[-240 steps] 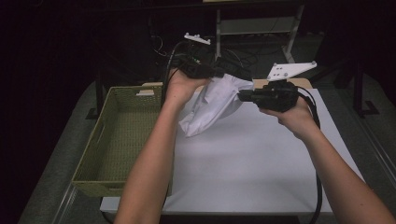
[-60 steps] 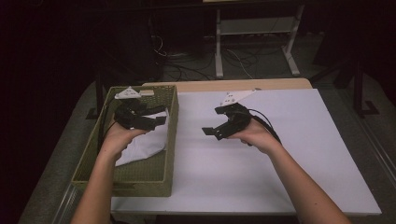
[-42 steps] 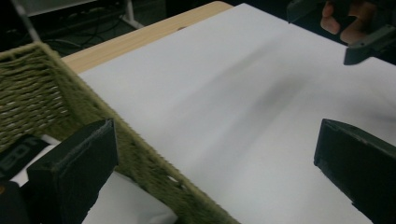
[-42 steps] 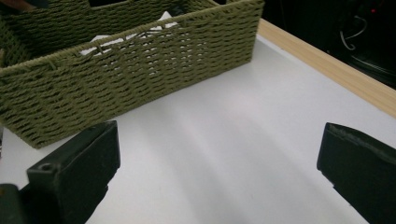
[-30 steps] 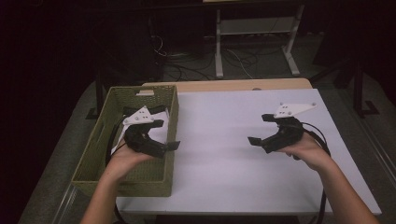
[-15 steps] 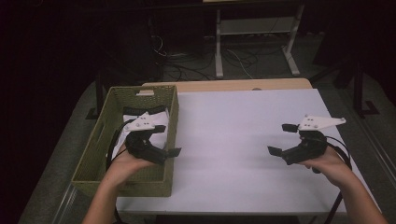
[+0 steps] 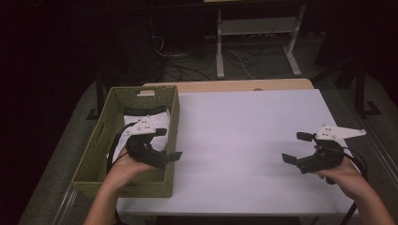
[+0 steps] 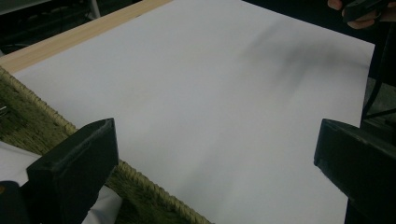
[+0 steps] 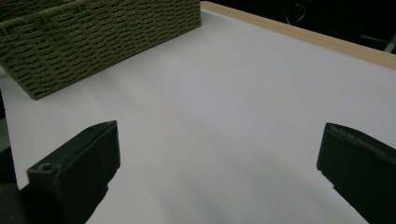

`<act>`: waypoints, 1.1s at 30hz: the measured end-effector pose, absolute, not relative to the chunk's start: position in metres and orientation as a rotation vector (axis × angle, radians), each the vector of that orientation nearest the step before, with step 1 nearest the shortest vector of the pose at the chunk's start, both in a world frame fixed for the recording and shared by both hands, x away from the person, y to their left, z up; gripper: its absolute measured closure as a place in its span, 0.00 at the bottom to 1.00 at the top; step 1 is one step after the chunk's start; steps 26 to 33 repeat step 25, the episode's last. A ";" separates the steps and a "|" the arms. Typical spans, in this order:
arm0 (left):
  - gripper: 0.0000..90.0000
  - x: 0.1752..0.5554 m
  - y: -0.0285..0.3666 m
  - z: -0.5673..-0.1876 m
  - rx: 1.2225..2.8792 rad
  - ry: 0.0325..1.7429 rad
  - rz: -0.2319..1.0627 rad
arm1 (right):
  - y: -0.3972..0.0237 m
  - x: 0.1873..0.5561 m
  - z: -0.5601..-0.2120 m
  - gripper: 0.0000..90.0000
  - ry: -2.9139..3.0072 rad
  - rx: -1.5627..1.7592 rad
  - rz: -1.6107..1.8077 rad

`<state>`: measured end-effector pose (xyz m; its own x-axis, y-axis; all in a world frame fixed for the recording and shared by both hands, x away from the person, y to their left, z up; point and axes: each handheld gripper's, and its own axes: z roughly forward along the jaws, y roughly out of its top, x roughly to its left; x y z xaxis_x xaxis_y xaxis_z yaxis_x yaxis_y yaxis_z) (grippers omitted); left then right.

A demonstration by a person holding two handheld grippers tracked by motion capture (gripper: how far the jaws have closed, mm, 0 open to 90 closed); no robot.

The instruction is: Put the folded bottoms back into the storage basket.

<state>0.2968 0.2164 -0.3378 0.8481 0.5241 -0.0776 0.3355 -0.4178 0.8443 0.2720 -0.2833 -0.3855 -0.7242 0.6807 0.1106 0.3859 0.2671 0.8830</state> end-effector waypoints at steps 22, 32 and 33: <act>0.00 0.295 0.223 -0.347 2.031 0.648 0.220 | -0.287 0.273 -0.388 0.00 2.244 0.982 1.443; 0.00 0.295 0.223 -0.347 2.034 0.646 0.220 | -0.287 0.272 -0.388 0.00 2.245 0.980 1.445; 0.00 0.295 0.223 -0.347 2.034 0.646 0.220 | -0.287 0.272 -0.388 0.00 2.245 0.980 1.445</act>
